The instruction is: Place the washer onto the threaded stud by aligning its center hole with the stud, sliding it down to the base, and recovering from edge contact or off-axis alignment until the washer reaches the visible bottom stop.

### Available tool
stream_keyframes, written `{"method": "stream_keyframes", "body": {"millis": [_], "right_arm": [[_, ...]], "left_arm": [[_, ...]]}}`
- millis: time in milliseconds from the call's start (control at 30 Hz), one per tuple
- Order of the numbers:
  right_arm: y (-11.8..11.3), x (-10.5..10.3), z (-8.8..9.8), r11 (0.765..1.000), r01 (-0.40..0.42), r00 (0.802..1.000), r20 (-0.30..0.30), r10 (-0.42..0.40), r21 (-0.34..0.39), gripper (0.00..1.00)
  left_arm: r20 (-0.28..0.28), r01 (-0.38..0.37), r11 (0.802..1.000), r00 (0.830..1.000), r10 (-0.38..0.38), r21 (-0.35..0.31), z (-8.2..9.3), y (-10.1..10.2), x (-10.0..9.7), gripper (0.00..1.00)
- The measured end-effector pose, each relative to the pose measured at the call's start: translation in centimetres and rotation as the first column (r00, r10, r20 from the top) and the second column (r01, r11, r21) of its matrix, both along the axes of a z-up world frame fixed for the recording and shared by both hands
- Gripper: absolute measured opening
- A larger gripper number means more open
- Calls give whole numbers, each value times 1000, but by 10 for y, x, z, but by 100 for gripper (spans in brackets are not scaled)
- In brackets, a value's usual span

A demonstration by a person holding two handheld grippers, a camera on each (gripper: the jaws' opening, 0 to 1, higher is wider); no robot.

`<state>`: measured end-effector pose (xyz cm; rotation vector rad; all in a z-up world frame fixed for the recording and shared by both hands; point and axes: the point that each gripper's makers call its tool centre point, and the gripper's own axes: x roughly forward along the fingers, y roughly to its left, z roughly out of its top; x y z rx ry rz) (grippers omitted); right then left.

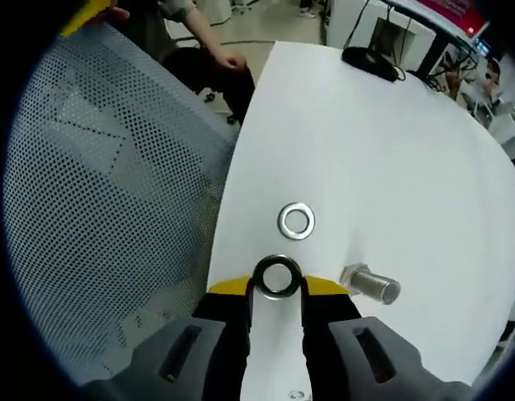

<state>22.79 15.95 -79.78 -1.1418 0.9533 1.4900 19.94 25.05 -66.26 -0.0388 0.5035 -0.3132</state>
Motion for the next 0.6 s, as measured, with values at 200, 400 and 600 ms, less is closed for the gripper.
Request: {"method": "stream_keyframes", "body": {"millis": [200,400,600], "right_arm": [[-8,23,18,999,33,997,68,-33,-7,23],[-5,37,34,998,55,994,96,-57,25,23],[0,48,44,997,56,990,130,-62,47,23]], "left_arm": [[1,1,1000,1000,-1,0,0,0,0,28],[3,1,1000,1000,-1,-1,1,0,0,28],[5,0,1000,1000,0,-2,1,0,0,28]]}}
